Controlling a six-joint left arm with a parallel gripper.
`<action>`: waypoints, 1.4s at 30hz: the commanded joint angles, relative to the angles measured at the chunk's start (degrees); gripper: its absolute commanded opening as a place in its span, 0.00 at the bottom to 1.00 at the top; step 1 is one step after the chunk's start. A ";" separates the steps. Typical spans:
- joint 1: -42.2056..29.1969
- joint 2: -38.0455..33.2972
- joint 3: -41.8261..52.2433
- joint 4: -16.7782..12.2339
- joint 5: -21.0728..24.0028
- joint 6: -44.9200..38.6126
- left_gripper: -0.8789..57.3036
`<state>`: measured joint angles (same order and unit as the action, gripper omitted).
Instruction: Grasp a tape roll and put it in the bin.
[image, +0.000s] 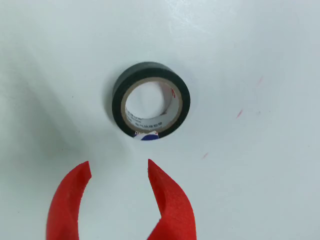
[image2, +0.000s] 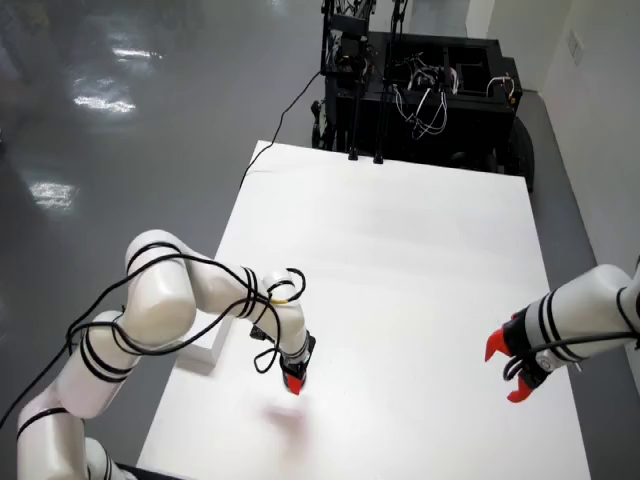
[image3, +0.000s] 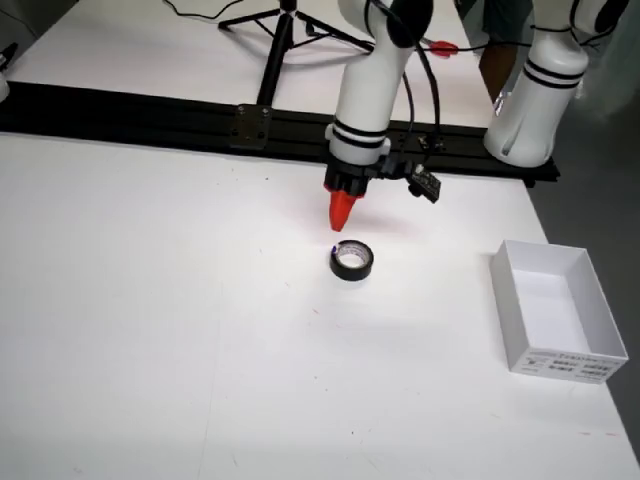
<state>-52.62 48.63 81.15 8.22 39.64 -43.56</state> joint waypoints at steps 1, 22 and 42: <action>2.35 3.75 0.23 1.36 -2.72 -0.47 0.43; 3.75 4.10 2.25 1.98 -3.78 -0.47 0.36; 2.96 4.72 2.52 1.80 -4.04 -0.47 0.24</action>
<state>-49.35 52.78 83.20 10.09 35.85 -44.03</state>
